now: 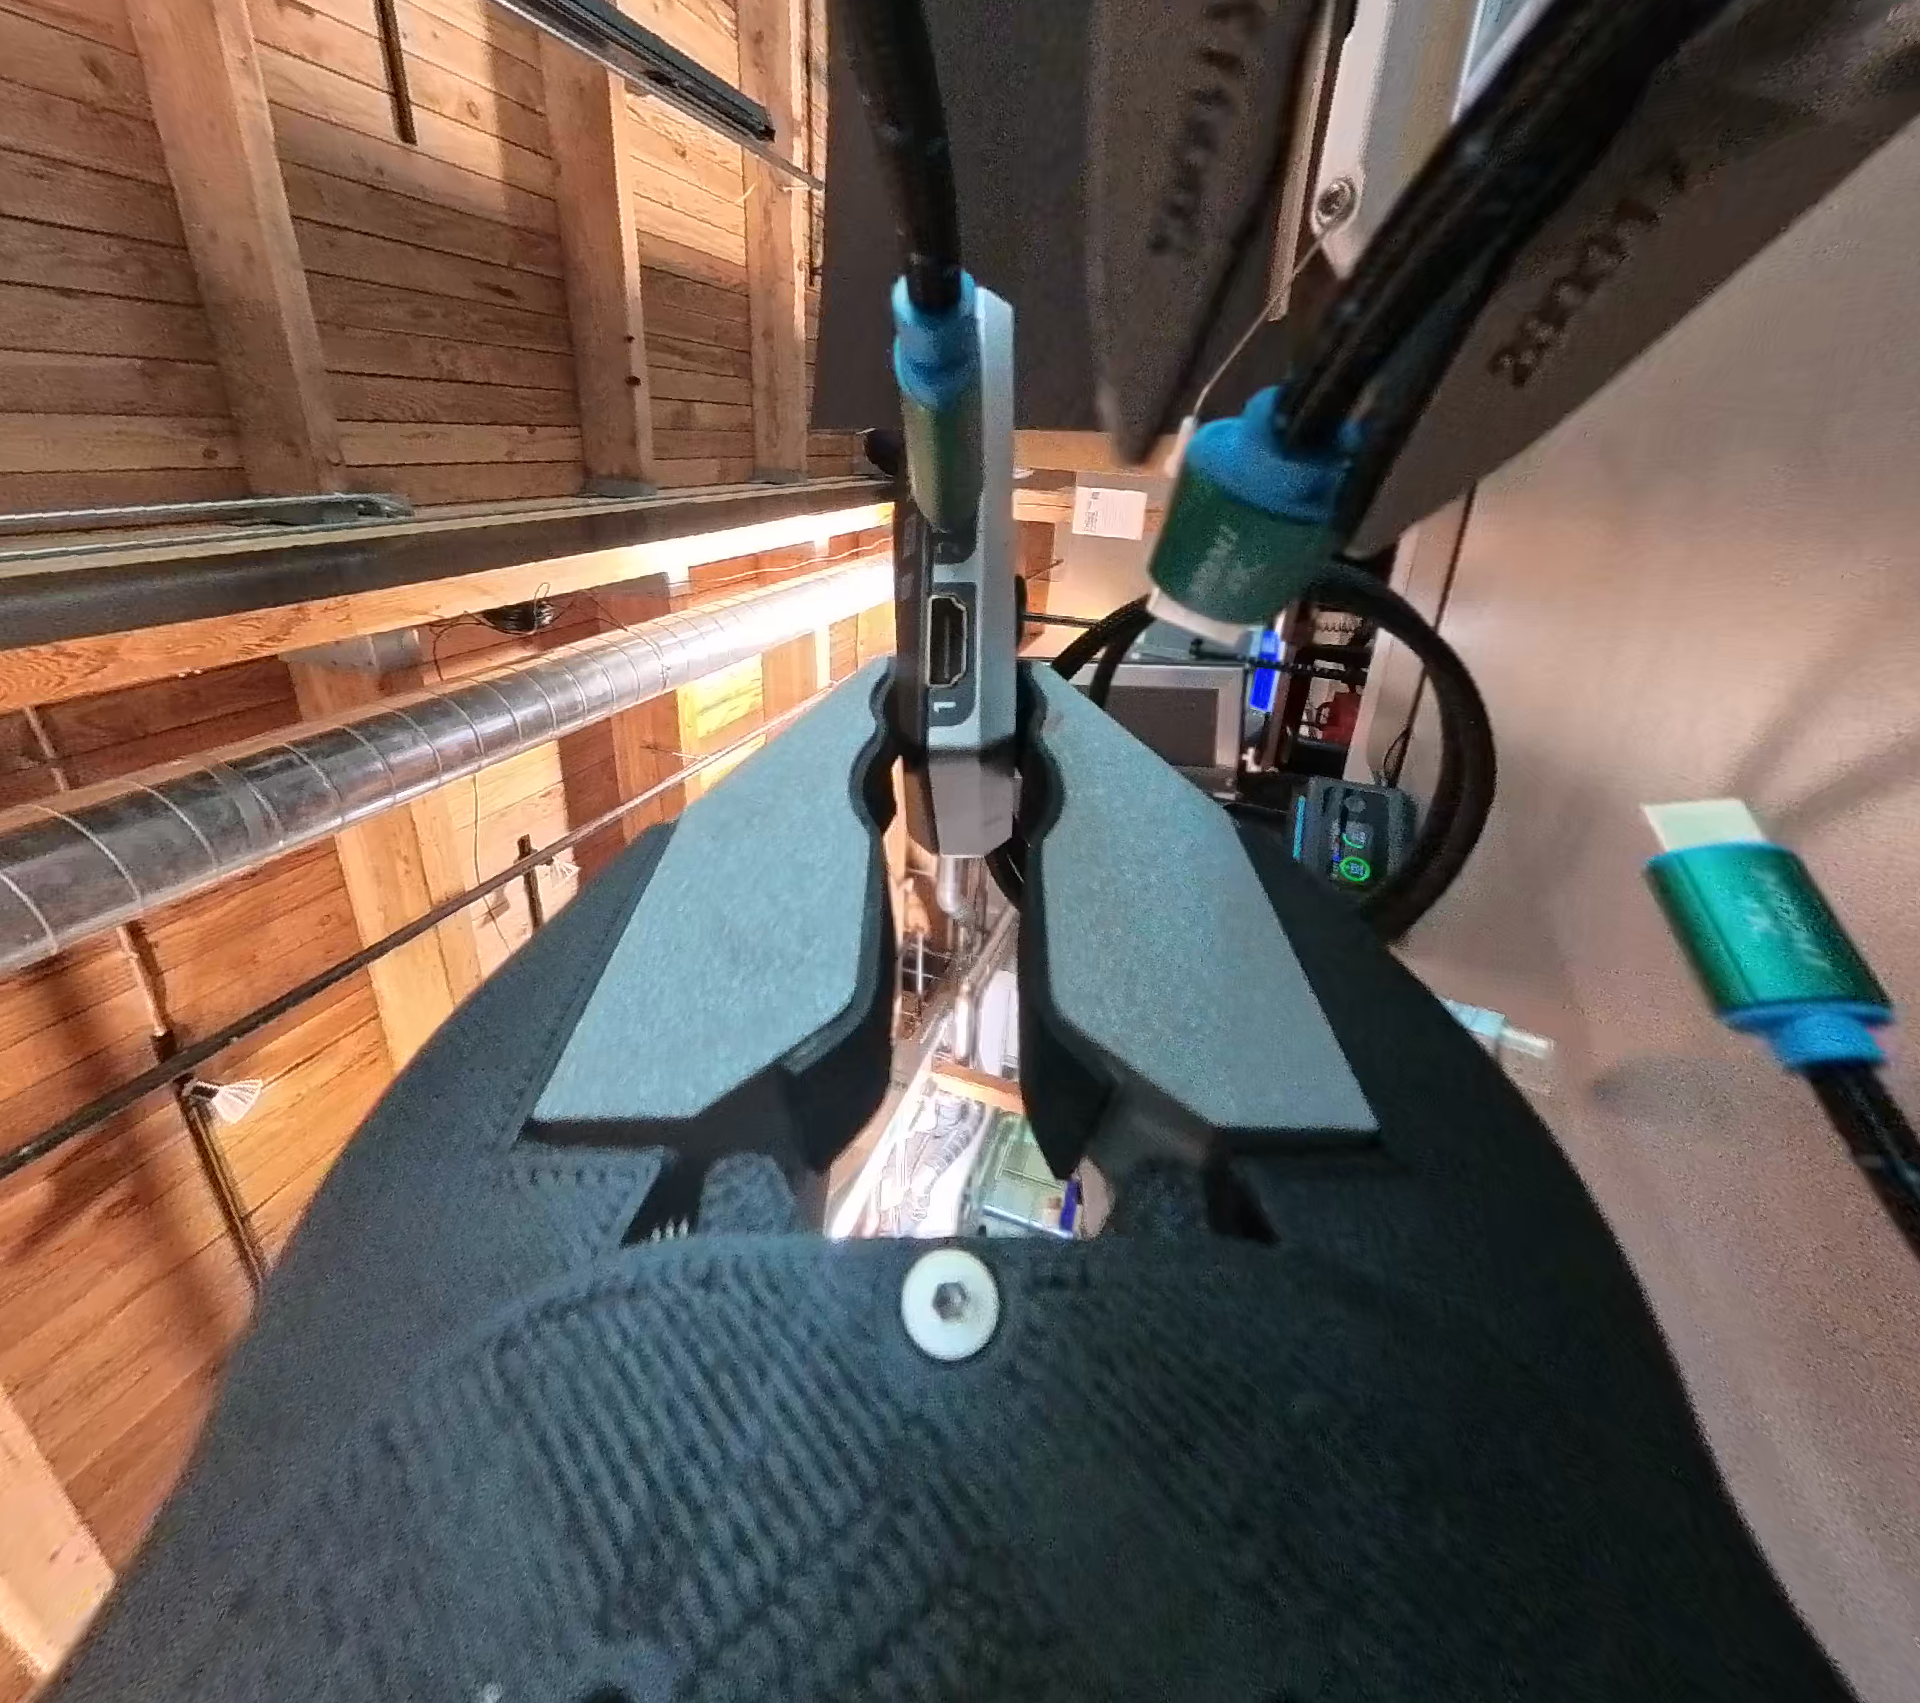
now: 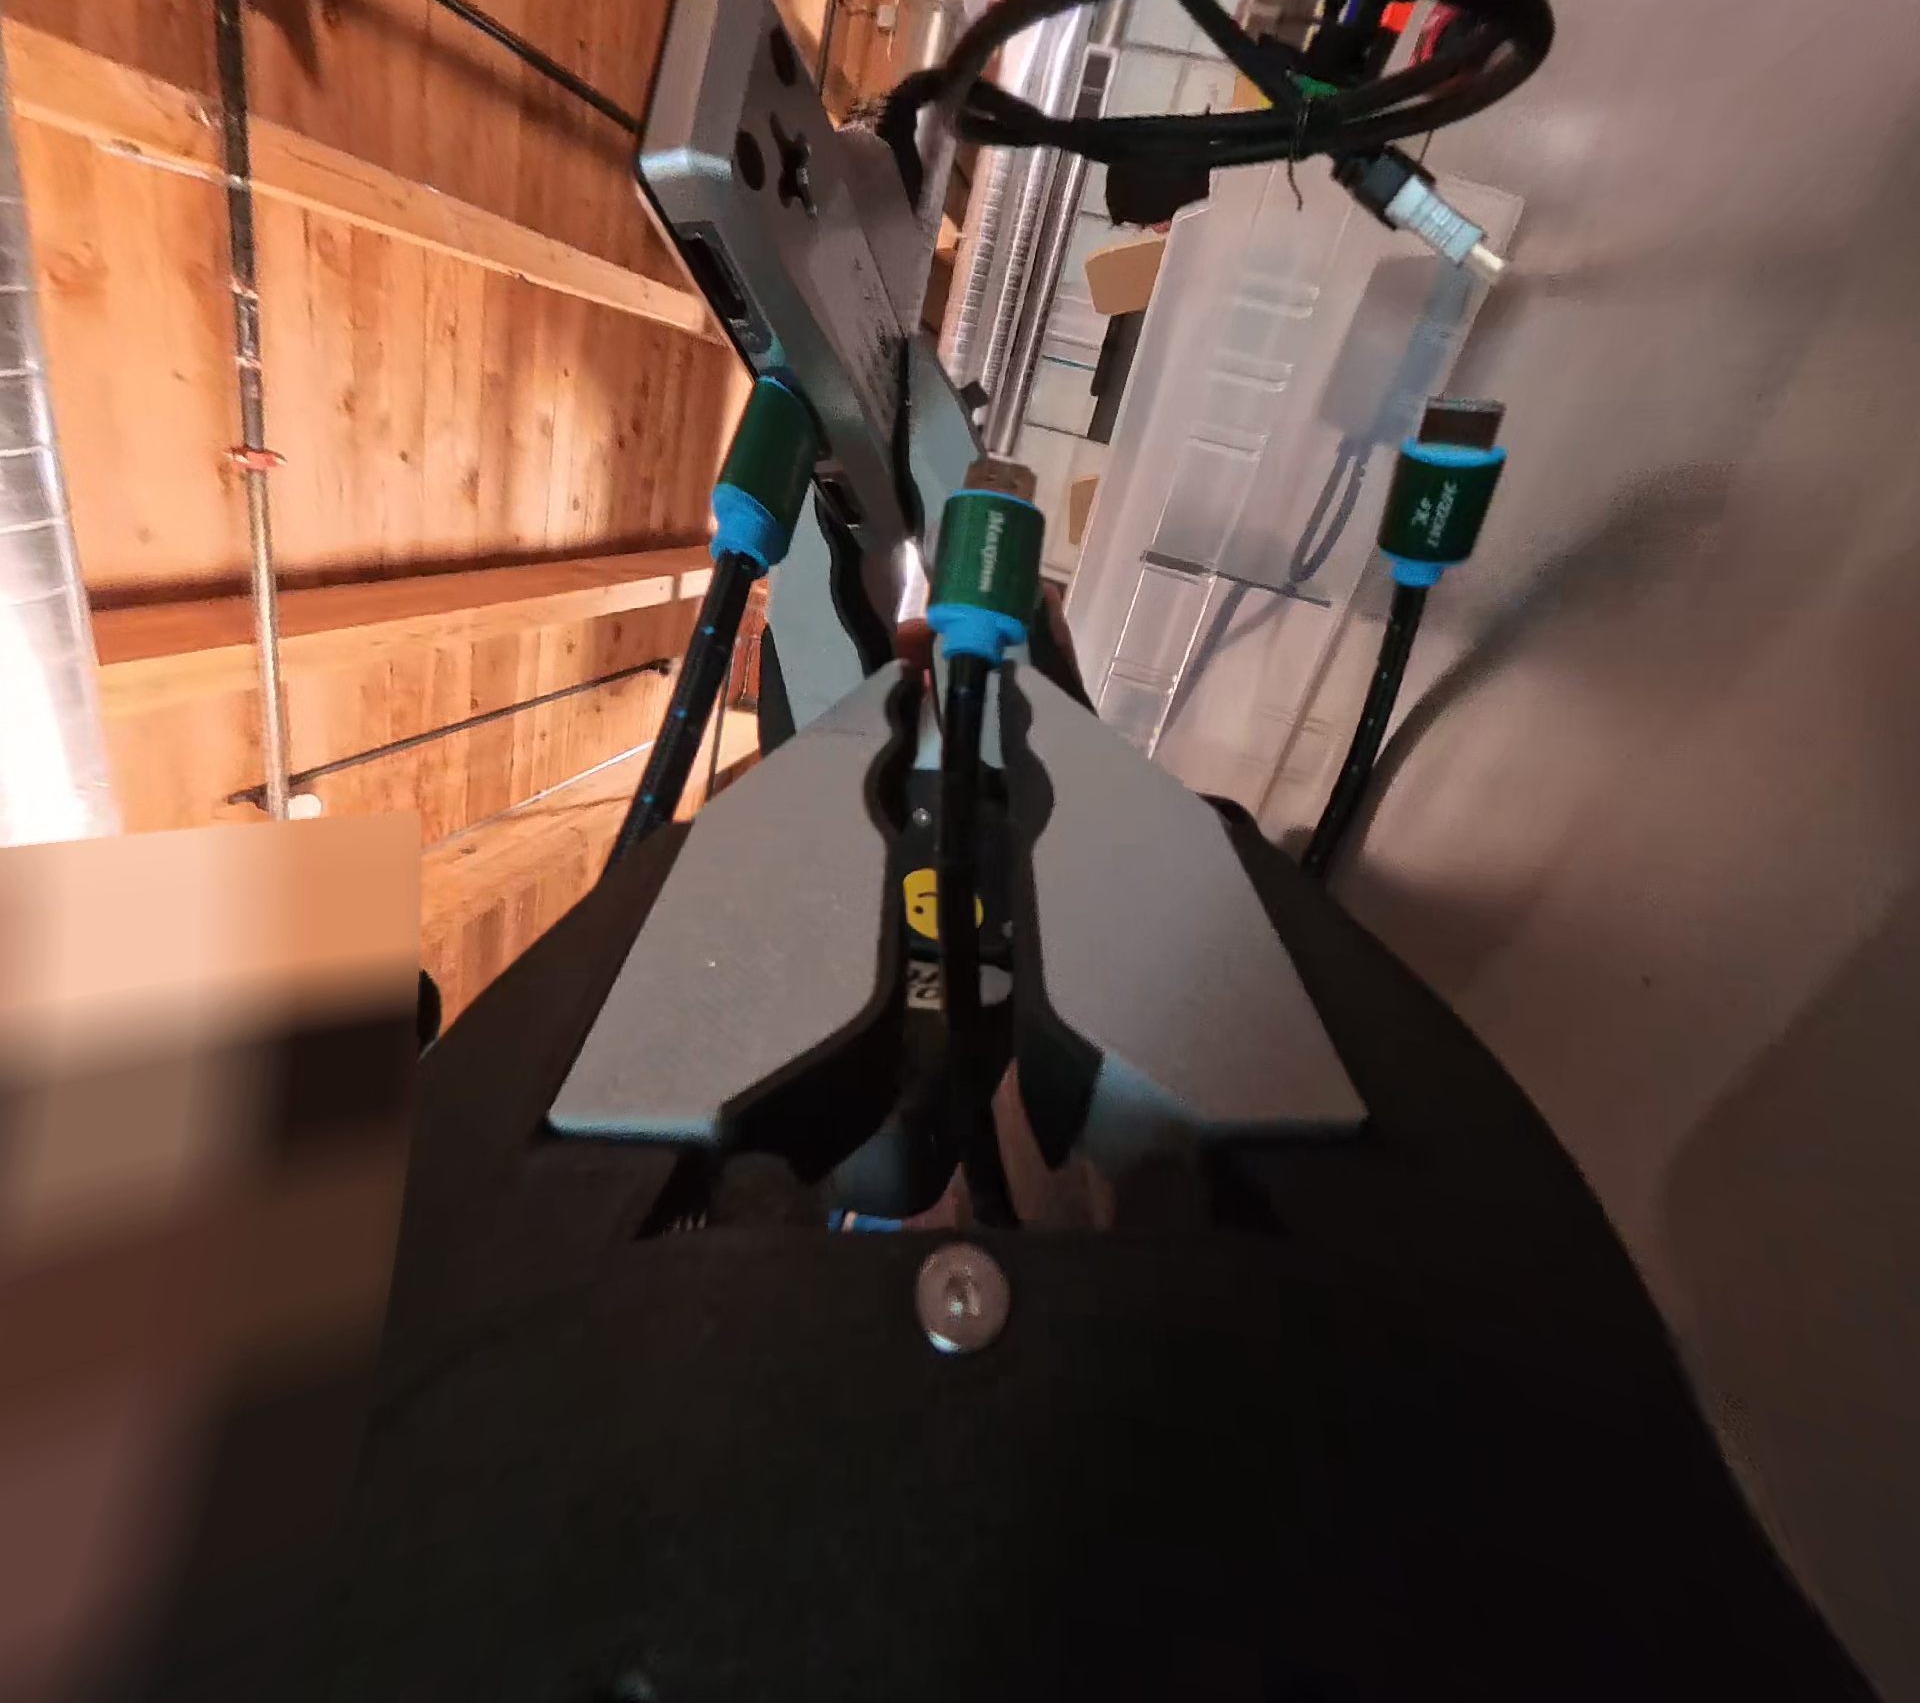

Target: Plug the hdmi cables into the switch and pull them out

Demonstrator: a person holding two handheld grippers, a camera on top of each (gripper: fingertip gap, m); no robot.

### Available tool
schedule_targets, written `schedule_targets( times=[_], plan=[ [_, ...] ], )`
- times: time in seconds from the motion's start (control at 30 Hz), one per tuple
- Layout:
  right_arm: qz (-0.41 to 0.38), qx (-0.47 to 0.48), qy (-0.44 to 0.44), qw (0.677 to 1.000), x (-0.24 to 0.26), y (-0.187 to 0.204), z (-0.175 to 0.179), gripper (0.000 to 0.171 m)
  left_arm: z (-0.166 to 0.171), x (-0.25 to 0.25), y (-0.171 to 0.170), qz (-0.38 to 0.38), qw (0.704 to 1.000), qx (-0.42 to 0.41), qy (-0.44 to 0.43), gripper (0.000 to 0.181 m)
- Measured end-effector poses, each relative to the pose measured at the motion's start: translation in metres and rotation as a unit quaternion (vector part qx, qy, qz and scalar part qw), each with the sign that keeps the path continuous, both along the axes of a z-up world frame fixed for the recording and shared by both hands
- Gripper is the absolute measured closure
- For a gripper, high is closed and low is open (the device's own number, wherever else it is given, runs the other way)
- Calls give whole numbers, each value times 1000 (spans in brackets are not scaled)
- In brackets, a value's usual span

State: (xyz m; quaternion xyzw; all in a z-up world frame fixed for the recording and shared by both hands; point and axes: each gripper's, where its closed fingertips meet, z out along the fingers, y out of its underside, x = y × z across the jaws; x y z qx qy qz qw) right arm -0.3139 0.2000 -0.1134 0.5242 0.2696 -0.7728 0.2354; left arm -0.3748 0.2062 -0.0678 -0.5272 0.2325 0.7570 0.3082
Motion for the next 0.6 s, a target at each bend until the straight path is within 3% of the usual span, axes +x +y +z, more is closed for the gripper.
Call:
schedule_targets(
  times=[0.13, 0.23, 0.3, 0.43, 0.5, 0.6],
  plan=[
    [-3, 33, 18, 999, 7, -1, -2, 159, -5, -3, 1, -4, 1000, -7, -10, 164],
    [-27, 158, 23, 987, 12, 16, -14, 161, -11, -6, 2, -11, 999, -10, -34, 164],
    [-56, 292, 9, 955, 12, 41, -31, 165, -13, -5, 4, -19, 998, -6, -53, 164],
    [-64, 475, -20, 878, 15, 79, -45, 163, -17, 3, 10, -44, 996, -5, -77, 164],
    [-77, 548, -2, 833, 11, 93, -41, 148, -19, 4, 12, -53, 995, -3, -88, 164],
    [-78, 625, 59, 775, 4, 94, -26, 142, -22, 9, 14, -78, 991, -5, -105, 164]
  ],
)
